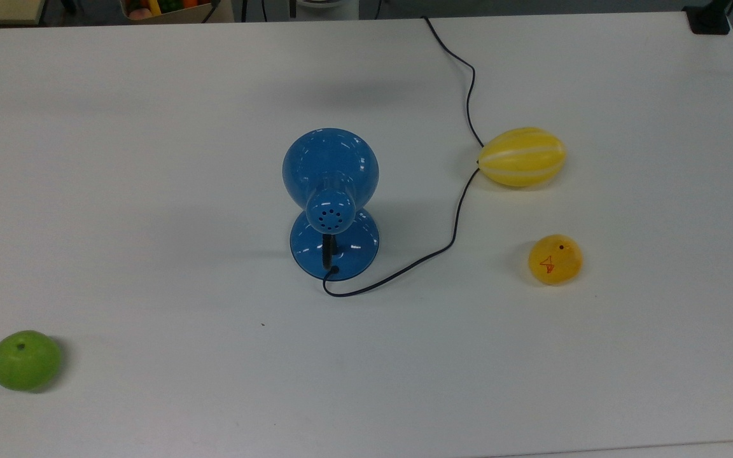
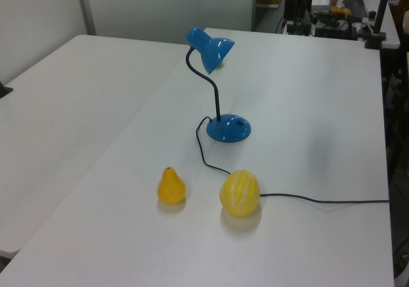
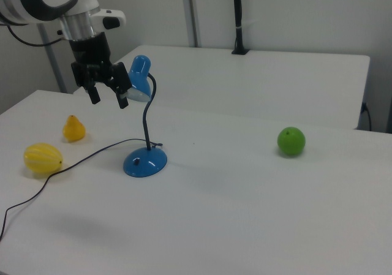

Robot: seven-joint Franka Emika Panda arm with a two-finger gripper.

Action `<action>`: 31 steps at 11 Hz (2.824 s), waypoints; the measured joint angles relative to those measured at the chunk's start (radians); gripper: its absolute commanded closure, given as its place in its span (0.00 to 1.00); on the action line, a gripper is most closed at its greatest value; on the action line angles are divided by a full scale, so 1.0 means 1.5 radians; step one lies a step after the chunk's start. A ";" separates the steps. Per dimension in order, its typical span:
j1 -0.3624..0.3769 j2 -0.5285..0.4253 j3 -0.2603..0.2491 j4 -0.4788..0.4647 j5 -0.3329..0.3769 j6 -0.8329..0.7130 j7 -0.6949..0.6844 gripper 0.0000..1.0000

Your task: Turn on desk lamp

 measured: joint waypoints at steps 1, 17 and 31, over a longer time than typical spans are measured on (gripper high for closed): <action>-0.005 0.000 0.000 0.002 0.000 0.000 0.000 0.00; -0.004 0.003 0.000 0.002 0.001 0.000 0.000 1.00; 0.005 0.012 0.039 0.002 0.018 0.000 0.000 1.00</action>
